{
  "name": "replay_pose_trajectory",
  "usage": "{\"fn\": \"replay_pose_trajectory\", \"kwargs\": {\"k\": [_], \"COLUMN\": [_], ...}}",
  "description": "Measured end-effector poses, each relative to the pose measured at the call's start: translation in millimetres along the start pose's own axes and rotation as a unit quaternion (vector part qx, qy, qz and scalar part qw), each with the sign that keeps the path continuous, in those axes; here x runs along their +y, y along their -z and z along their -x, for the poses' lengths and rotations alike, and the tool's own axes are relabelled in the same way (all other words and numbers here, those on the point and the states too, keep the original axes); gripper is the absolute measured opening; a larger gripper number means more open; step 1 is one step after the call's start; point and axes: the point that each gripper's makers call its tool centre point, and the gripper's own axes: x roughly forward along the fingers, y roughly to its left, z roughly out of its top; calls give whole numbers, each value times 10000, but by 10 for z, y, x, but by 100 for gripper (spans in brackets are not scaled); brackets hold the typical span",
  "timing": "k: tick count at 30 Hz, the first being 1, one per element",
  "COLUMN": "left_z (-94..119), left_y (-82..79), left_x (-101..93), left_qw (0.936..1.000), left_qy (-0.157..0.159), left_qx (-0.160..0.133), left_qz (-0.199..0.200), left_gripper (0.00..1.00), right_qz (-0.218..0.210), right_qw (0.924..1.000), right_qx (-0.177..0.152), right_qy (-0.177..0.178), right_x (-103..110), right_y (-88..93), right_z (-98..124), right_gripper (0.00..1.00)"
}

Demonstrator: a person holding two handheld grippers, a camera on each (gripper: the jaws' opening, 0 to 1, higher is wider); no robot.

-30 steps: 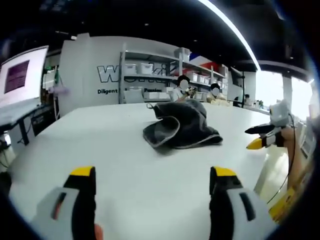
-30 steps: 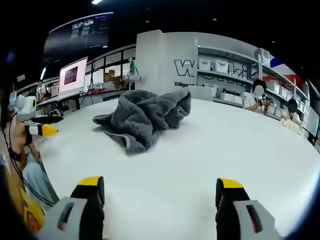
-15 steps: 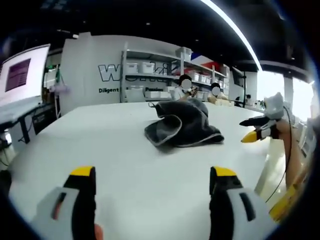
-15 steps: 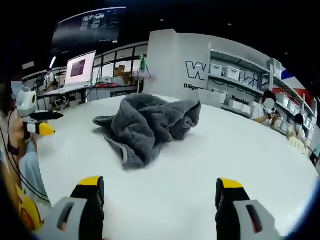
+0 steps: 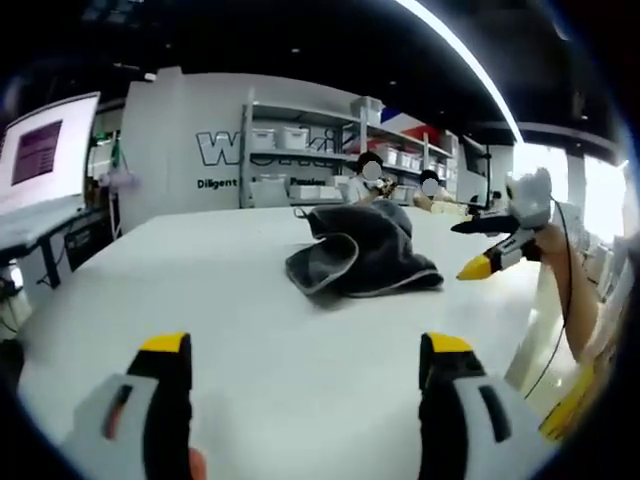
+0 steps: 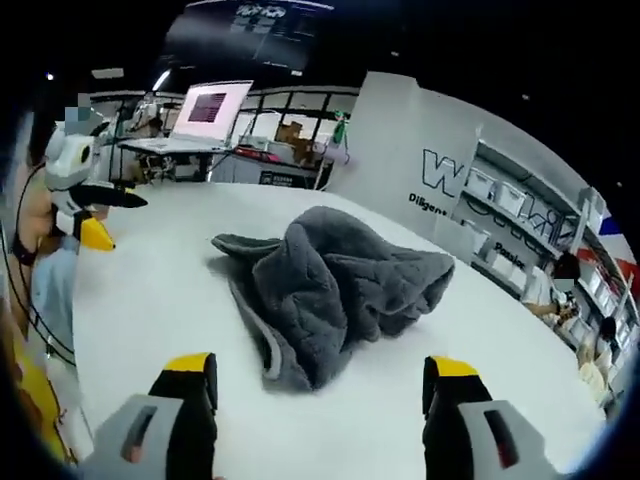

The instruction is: Fold the towel on the table until its edges align and the towel forms a compact rectangular stack.

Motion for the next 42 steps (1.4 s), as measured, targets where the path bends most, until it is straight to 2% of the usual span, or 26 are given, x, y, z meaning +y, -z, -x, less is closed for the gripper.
{"fn": "replay_pose_trajectory", "kwargs": {"k": [8,12,17,22,24,26,28,30,39,42], "left_z": [49,69,72,86,94,104,109,111,91,87], "left_y": [-12,-1,24,40,51,59,67,74,113,111], "left_x": [17,68,107,155,176,199,216,229,244,247], "left_qw": [10000,10000,9999,9998,9998,9997,9997,9996,9995,9995], "left_qy": [1,-36,-28,-35,-47,-65,-76,-90,-67,-65], "left_qx": [-45,-61,-67,-101,-106,-121,-128,-129,-118,-128], "left_qz": [6,39,88,145,161,187,209,220,274,284], "left_gripper": [99,99,99,99,99,99,99,99,99,99], "right_qz": [553,823,1279,1337,1318,1036,681,513,438,231], "right_qw": [9977,9941,9852,9813,9812,9831,9832,9831,9879,9888], "right_qx": [-34,-101,-88,48,92,259,239,286,428,428], "right_qy": [-389,-698,-1136,-1386,-1411,-1488,-1676,-1733,-1428,-1414], "right_x": [359,565,833,974,970,979,1009,1003,798,742], "right_y": [-187,-287,-345,-412,-440,-420,-455,-453,-419,-415], "right_z": [-282,-385,-564,-765,-842,-895,-954,-991,-1214,-1259], "right_gripper": [72,57,34,30,30,30,30,28,27,24]}}
